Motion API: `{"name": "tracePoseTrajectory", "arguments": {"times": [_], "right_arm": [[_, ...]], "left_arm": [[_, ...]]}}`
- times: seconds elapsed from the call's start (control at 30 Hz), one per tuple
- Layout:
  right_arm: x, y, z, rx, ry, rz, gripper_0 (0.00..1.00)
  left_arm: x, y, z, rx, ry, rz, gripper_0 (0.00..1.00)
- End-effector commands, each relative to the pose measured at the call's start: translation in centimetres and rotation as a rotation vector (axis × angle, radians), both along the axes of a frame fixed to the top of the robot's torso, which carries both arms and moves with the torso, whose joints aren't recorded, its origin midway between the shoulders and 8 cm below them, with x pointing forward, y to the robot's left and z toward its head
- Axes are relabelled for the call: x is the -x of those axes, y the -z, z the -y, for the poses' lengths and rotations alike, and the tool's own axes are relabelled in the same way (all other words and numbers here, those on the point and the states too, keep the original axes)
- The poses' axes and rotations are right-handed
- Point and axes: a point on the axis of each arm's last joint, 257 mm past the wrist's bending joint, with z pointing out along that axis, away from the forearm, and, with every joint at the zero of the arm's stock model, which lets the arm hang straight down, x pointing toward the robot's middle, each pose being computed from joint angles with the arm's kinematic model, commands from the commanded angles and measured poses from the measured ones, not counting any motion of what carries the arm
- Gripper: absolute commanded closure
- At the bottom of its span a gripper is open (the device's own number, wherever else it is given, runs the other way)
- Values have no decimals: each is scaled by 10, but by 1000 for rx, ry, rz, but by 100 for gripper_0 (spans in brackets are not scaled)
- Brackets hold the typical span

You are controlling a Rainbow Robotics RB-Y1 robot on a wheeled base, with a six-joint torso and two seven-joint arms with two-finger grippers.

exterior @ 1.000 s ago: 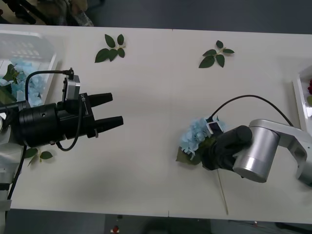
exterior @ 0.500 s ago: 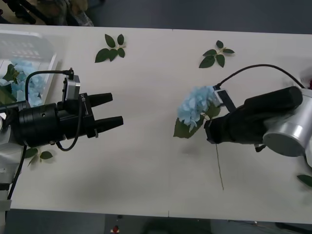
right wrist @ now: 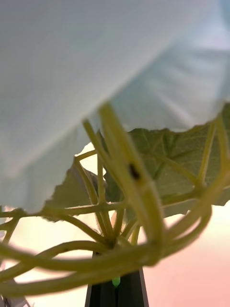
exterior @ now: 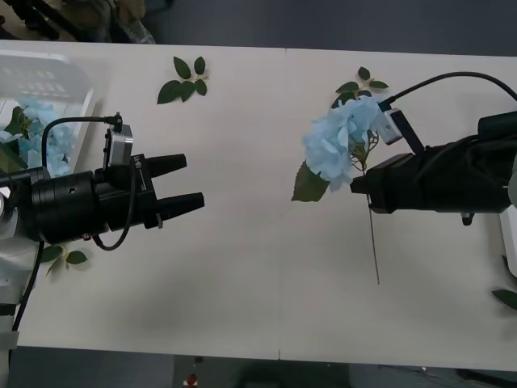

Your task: Put the red flowers into the right box and the blue flowers into the left box

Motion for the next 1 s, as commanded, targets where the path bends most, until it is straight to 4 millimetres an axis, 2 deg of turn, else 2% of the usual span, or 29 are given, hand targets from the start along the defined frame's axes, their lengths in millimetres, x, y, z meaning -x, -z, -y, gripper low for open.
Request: {"name": "tracePoseTrajectory", "arguments": {"times": [0.03, 0.13, 0.17, 0.3, 0.5, 0.77, 1.0], "right_arm": [[6, -34, -23, -74, -119, 63, 100], [9, -47, -27, -80, -214, 131, 100], [9, -51, -28, -80, -243, 149, 100], [13, -65, -35, -71, -352, 233, 100], [17, -81, -46, -59, -460, 347, 100], [16, -89, -67, -58, -559, 494, 100], [12, -97, -77, -100, -615, 589, 100]], "left_arm": [[-3, -14, -7, -25, 0, 69, 0], [-3, -14, -7, -25, 0, 69, 0], [-1, -15, -1, 4, 11, 62, 0], [7, -36, 7, 88, 62, 67, 0], [9, -38, 4, 28, 95, 84, 0], [10, -25, 30, -6, 129, 64, 0], [10, 1, 51, 14, 132, -15, 0]]}}
